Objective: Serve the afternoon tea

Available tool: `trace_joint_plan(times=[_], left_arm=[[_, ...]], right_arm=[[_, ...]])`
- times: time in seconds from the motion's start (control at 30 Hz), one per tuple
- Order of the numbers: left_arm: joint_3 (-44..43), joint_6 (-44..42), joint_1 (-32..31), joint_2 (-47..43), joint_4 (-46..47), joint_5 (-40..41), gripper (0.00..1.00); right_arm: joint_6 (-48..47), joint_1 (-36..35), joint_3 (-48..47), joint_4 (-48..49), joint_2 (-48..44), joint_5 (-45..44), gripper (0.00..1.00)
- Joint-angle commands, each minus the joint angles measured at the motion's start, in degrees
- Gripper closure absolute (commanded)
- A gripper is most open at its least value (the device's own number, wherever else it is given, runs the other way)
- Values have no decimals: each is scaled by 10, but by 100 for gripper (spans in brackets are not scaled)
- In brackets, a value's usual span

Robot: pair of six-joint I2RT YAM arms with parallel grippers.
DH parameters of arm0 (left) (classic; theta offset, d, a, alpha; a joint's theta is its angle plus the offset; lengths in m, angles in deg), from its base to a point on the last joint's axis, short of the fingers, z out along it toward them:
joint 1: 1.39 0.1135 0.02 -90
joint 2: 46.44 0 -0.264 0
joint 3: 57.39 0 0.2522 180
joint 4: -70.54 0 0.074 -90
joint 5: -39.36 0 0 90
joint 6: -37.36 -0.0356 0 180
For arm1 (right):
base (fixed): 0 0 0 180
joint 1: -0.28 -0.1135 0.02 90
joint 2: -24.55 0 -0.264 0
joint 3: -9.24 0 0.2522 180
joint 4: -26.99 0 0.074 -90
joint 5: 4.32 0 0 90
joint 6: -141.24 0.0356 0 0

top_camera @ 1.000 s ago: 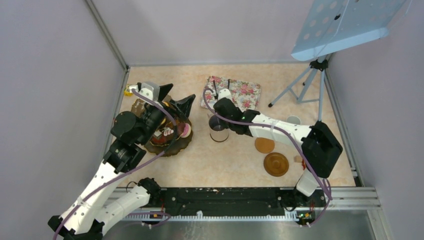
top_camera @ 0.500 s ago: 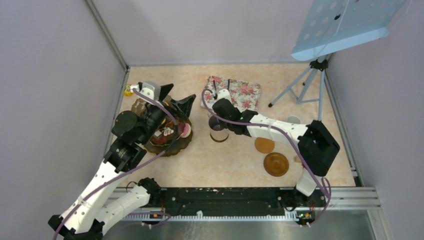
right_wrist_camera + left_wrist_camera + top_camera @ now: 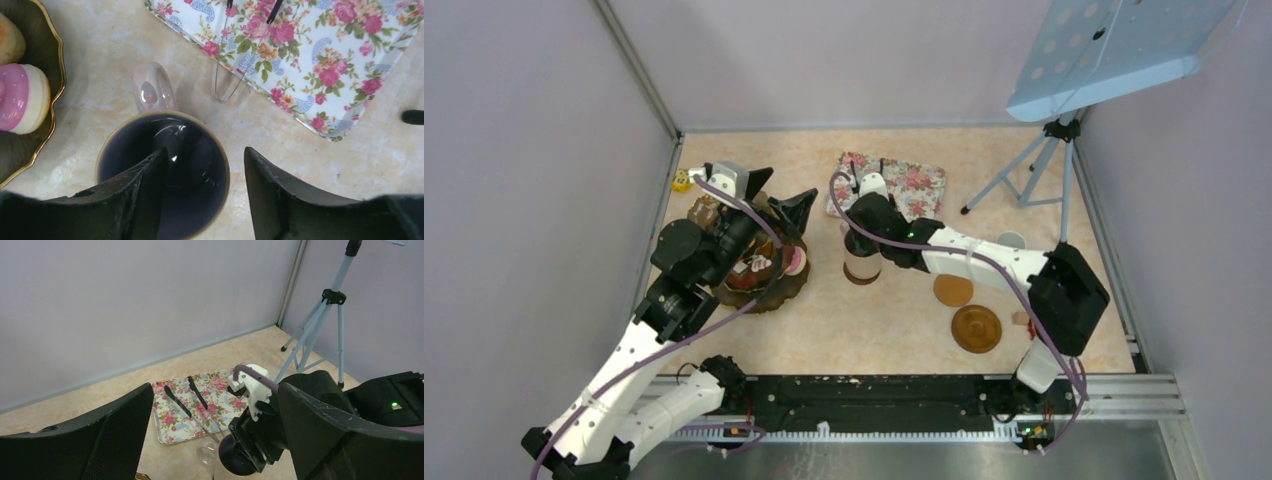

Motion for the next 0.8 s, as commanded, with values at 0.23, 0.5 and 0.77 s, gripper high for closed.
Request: trace_joint_plan(times=[0.23,0.5,0.77], left_arm=[[-1,4,2,5,29,4,1],[-2,7,3,12,28,1,1],[-3,9,5,18,27,-3,1]], right_arm=[[28,-4,90,-148,-268,-78,35],[166,32,261,-134,-327,-94,33],[129,44,222,32,-290,39,30]])
